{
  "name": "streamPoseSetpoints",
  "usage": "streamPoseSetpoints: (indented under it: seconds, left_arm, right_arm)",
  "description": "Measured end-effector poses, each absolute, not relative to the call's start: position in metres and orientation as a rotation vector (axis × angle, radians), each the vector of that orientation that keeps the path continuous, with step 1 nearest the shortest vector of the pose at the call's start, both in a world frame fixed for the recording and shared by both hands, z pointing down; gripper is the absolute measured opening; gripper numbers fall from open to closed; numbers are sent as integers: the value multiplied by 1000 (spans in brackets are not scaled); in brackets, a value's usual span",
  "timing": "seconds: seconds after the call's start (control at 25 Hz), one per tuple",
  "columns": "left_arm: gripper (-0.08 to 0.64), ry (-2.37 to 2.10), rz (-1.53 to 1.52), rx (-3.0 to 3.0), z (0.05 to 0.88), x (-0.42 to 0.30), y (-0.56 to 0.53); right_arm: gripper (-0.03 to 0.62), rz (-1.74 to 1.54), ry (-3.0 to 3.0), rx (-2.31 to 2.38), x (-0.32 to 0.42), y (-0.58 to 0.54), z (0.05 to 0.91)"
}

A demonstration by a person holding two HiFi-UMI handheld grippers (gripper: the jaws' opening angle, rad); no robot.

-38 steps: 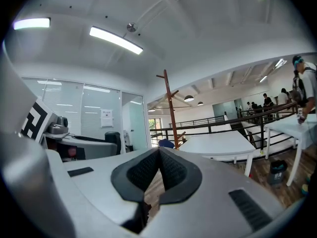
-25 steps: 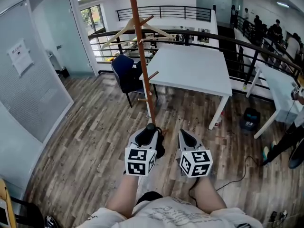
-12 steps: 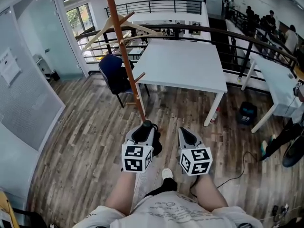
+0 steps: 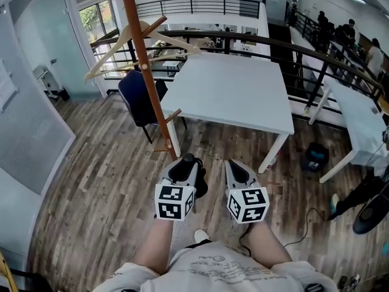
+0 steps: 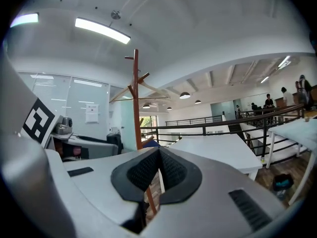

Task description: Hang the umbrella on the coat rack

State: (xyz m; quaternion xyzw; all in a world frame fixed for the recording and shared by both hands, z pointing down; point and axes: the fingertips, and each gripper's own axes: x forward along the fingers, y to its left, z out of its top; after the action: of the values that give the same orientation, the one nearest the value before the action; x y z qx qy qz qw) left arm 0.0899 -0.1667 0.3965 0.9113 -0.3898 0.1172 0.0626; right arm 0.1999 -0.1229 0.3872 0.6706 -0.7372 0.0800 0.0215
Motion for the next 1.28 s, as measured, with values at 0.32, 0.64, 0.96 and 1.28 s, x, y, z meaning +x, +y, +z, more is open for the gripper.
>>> streamPoseSetpoints:
  seconds: [0.32, 0.64, 0.96, 1.28]
  left_arm:
    - [144, -1135, 323, 2747, 403, 100, -232]
    - [144, -1155, 318, 2717, 415, 71, -247]
    - [144, -1334, 352, 2595, 433, 9, -267]
    - [144, -1594, 485, 2373, 479, -47, -305]
  right_arm:
    - [0, 218, -2321, 1967, 202, -210, 389]
    - [0, 237, -2394, 1826, 173, -259, 403]
    - [0, 272, -2492, 1630, 128, -309, 423]
    - [0, 320, -2561, 1495, 122, -344, 433]
